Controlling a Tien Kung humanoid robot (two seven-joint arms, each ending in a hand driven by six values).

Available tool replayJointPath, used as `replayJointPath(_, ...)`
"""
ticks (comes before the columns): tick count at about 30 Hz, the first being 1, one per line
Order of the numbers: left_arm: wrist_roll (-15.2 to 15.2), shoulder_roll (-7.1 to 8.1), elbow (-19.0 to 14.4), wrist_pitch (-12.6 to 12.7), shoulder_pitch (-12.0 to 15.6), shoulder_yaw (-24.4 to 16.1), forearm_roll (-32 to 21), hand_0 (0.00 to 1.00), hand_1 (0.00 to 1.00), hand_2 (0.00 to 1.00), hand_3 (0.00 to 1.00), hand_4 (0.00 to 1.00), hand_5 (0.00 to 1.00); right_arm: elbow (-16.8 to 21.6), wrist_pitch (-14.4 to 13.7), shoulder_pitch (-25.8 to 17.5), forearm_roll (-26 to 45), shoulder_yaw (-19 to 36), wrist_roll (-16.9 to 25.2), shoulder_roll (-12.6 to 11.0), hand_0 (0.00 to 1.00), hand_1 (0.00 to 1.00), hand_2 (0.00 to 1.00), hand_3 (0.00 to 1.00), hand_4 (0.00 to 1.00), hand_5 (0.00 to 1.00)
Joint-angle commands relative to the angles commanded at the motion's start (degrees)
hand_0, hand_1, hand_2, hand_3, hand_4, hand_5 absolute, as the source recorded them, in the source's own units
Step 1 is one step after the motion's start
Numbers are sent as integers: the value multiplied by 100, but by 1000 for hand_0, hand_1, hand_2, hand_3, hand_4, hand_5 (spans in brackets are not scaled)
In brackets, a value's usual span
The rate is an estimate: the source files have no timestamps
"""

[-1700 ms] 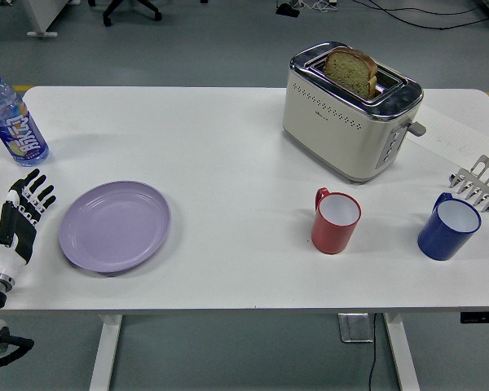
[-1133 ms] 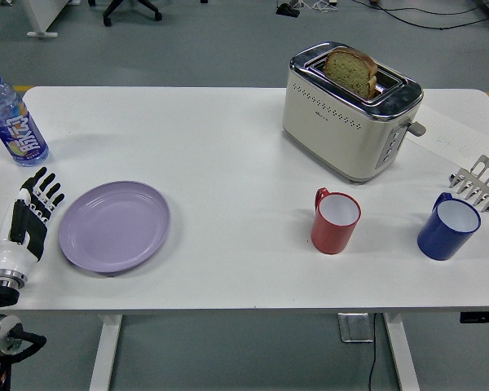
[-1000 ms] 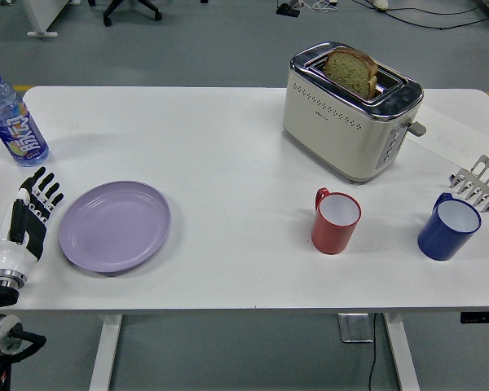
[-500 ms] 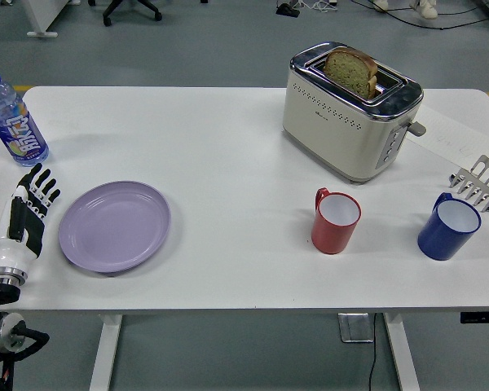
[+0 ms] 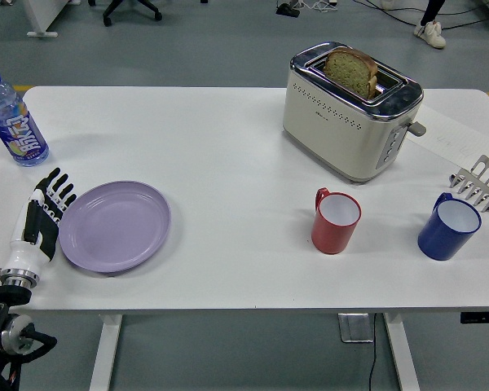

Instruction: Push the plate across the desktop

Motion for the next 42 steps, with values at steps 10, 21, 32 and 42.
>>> replayJointPath(10,0,0,3,22,-64,329,-123,870,905,937,911,507,998,0,1,-3,39,-52,6,-14,616,558,659,645,179,404)
replayJointPath(21,15,0,12,34,-79,696,-238,866,901,932,902,508,998,0,-1,-12,86,-113,5,-19,616,558,659,644,176,399)
replayJointPath(32,7,0,-38,34,-106,943,-293,864,900,929,901,507,998,0,2,-6,160,-227,13,-32,615,558,658,643,171,394)
replayJointPath(42,-4,0,-126,32,-76,1276,-365,865,898,928,896,503,998,0,5,-6,179,-253,17,-40,615,557,658,642,171,392)
